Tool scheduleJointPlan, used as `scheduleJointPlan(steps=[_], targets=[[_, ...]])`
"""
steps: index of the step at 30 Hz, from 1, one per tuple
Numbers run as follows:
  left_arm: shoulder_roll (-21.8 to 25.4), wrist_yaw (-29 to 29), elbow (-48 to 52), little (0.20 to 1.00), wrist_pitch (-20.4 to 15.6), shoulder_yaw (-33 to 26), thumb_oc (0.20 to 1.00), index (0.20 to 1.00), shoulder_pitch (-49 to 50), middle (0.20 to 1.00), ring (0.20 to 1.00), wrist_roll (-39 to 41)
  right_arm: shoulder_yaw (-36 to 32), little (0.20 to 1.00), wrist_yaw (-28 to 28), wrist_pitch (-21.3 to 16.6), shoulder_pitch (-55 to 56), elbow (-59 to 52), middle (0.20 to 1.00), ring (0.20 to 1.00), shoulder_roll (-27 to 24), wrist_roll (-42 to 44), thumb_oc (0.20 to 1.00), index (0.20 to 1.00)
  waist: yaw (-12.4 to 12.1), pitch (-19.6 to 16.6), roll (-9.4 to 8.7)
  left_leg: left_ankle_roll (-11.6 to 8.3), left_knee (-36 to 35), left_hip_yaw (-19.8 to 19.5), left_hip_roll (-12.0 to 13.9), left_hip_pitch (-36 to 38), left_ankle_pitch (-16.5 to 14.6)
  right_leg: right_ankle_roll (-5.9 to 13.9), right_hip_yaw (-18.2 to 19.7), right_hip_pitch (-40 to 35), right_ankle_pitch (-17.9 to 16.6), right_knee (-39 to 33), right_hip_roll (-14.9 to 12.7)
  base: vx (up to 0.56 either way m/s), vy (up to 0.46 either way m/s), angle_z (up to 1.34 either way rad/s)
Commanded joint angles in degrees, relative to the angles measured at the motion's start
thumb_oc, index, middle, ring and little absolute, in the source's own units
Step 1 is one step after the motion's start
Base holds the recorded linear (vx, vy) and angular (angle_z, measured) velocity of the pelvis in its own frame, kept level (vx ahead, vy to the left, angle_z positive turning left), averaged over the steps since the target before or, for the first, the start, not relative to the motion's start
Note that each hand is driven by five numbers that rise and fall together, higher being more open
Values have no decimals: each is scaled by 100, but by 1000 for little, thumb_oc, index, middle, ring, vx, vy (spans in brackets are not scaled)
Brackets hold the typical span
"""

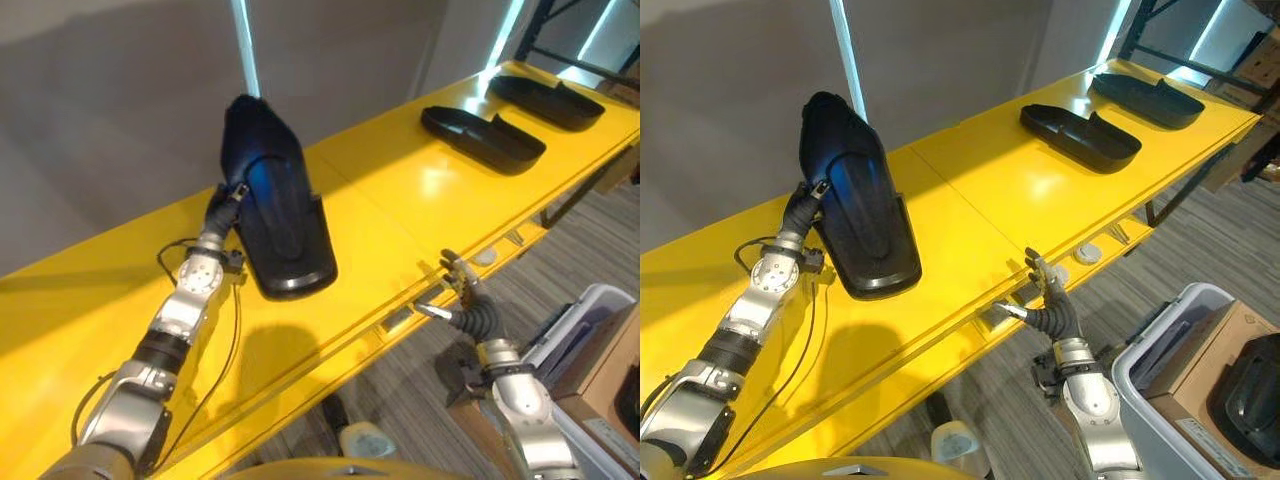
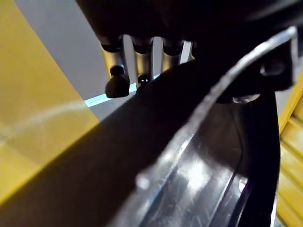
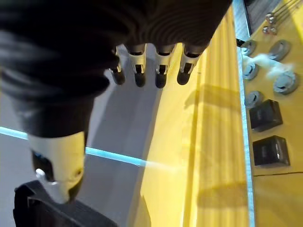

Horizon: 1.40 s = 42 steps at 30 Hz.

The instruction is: Move parts from the plastic box to the shelf.

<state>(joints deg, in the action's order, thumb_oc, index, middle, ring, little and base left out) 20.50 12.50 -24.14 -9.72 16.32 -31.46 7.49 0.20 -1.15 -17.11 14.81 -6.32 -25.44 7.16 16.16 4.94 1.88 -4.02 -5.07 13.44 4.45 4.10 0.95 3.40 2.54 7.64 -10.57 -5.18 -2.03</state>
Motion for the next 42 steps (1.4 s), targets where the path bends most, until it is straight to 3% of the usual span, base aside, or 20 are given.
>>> scheduleJointPlan(steps=[1, 9, 18, 19, 20, 21, 22, 29, 35, 42], targets=[[308, 334, -530, 200, -52, -20, 200, 200, -1017, 200, 200, -266, -87, 1000, 122, -246, -392, -476, 1000, 1000, -249, 143, 1000, 1000, -109, 241, -27, -48, 7, -302, 258, 173, -511, 422, -131, -389, 791, 18, -230, -87, -10, 1], [238, 468, -1623, 200, 371, 19, 200, 200, -1282, 200, 200, -686, 35, 1000, 71, -289, -448, -735, 1000, 1000, -340, -36, 1000, 1000, -191, 417, -67, -37, 7, -314, 255, 123, -463, 427, -154, -350, 803, 18, -237, 0, 0, 0], [151, 340, -2305, 200, 524, 69, 200, 200, -1312, 200, 200, -766, 154, 1000, 157, -302, -368, -746, 1000, 1000, -383, -38, 1000, 1000, -240, 502, -70, -48, 7, -337, 261, 189, -462, 422, -234, -451, 848, 18, -240, 1, -4, 3], [123, 339, -2361, 307, 531, 75, 307, 307, -1323, 307, 307, -744, 167, 1000, 155, -297, -375, -746, 1000, 1000, -385, -36, 1000, 1000, -239, 491, -71, -47, 7, -335, 260, 207, -466, 418, -237, -475, 854, 18, -239, 25, -6, 10], [115, 329, -2421, 777, 526, 79, 777, 777, -1343, 777, 777, -722, 170, 1000, 152, -299, -383, -741, 1000, 1000, -393, -25, 1000, 1000, -235, 483, -71, -46, 7, -339, 259, 231, -472, 416, -237, -501, 862, 18, -235, 19, -8, 6], [107, 329, -2419, 937, 527, 85, 937, 937, -1343, 937, 937, -704, 173, 1000, 149, -299, -388, -740, 1000, 1000, -396, -13, 1000, 1000, -236, 472, -70, -47, 7, -342, 260, 247, -477, 415, -239, -514, 865, 18, -234, 18, -9, 5], [99, 333, -2408, 1000, 528, 84, 1000, 1000, -1335, 1000, 1000, -690, 182, 1000, 154, -299, -393, -746, 1000, 1000, -390, 3, 1000, 1000, -239, 458, -70, -47, 7, -346, 263, 263, -483, 413, -243, -532, 870, 18, -234, 0, 0, 0], [10, 354, -2373, 1000, 502, 138, 1000, 1000, -1371, 1000, 1000, -609, 256, 1000, 176, -274, -444, -735, 1000, 1000, -400, 33, 1000, 1000, -251, 376, -72, -49, 7, -335, 267, 349, -516, 412, -256, -612, 896, 18, -236, 0, 0, 0], [-126, 392, -2297, 1000, 450, 112, 1000, 1000, -1412, 1000, 1000, -71, 345, 1000, 92, -176, -434, -660, 1000, 1000, -363, -35, 1000, 1000, -241, 229, -50, -46, 7, -325, 262, 457, -549, 405, -259, -723, 920, 18, -242, 0, 0, 0], [-20, 542, -1410, 1000, 307, -30, 1000, 1000, -1290, 1000, 1000, 144, 328, 1000, 49, -128, -520, -641, 1000, 1000, -381, -94, 1000, 1000, -316, 115, -58, -33, 7, -355, 246, 500, -559, 392, -301, -813, 943, 18, -258, 0, 0, 0]])
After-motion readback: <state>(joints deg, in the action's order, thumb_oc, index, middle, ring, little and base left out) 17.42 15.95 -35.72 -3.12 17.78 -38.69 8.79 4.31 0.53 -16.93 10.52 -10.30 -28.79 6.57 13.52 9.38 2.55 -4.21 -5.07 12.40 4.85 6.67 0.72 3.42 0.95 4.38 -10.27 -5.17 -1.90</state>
